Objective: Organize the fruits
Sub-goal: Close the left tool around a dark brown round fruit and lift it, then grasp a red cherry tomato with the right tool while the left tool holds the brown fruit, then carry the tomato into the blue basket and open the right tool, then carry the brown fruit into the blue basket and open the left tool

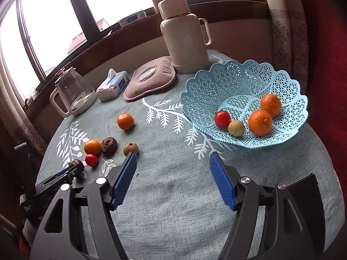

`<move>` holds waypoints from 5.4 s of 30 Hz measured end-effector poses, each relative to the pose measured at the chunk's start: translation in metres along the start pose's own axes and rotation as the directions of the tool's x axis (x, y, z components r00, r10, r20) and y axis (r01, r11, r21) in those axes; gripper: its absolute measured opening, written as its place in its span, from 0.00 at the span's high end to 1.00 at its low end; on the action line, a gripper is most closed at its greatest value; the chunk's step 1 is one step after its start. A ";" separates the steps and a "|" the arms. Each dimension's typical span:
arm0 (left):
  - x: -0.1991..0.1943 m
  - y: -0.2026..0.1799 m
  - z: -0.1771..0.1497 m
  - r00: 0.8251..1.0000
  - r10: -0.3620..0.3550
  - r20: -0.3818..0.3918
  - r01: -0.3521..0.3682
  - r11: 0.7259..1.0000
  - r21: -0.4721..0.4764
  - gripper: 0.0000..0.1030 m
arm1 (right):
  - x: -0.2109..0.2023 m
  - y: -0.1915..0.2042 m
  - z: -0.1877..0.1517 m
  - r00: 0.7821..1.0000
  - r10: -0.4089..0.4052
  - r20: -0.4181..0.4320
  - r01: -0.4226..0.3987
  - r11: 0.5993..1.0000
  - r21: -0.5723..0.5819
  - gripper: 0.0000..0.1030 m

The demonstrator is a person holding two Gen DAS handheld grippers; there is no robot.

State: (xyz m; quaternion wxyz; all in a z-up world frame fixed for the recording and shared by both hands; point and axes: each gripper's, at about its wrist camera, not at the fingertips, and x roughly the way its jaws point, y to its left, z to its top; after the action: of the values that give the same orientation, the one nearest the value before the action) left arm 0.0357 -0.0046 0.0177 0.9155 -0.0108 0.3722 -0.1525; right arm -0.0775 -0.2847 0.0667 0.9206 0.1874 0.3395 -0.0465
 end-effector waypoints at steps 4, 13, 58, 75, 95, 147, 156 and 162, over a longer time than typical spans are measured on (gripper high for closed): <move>-0.012 0.011 0.003 0.995 0.070 0.076 -0.067 0.997 -0.047 0.57 | 0.015 0.025 -0.003 0.999 0.026 -0.036 -0.027 0.999 -0.046 0.31; -0.023 0.046 0.007 0.970 0.204 0.134 -0.176 0.965 -0.192 0.57 | 0.055 0.081 -0.012 0.986 0.086 -0.140 -0.104 0.987 -0.122 0.31; -0.019 0.053 0.005 0.973 0.188 0.133 -0.149 0.955 -0.257 0.57 | 0.117 0.158 -0.014 0.969 0.103 -0.226 -0.165 0.948 -0.274 0.70; -0.023 0.037 0.005 0.977 0.132 0.164 -0.099 0.976 -0.195 0.57 | 0.084 0.117 0.003 0.986 0.085 -0.143 -0.111 0.977 -0.180 0.70; -0.022 0.036 0.006 0.978 0.129 0.161 -0.097 0.976 -0.195 0.57 | 0.032 0.016 0.048 0.997 -0.076 0.023 0.076 0.997 0.000 0.70; -0.036 0.004 0.009 0.986 0.026 0.163 -0.009 0.995 -0.100 0.57 | -0.017 -0.090 0.040 0.968 -0.228 0.105 0.201 0.955 0.217 0.57; -0.037 -0.055 0.021 0.980 -0.157 0.122 0.160 0.987 -0.016 0.57 | -0.032 -0.096 0.037 0.964 -0.224 0.144 0.195 0.962 0.193 0.57; -0.031 -0.097 0.031 0.958 -0.275 0.083 0.273 0.961 0.036 0.57 | -0.037 -0.107 0.035 0.963 -0.222 0.155 0.189 0.961 0.202 0.57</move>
State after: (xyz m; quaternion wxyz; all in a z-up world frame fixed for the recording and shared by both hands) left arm 0.0097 -0.0908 0.0742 0.9009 -0.0578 0.3249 -0.2818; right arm -0.1075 -0.3987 0.0818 0.9156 0.2312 0.2687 -0.1899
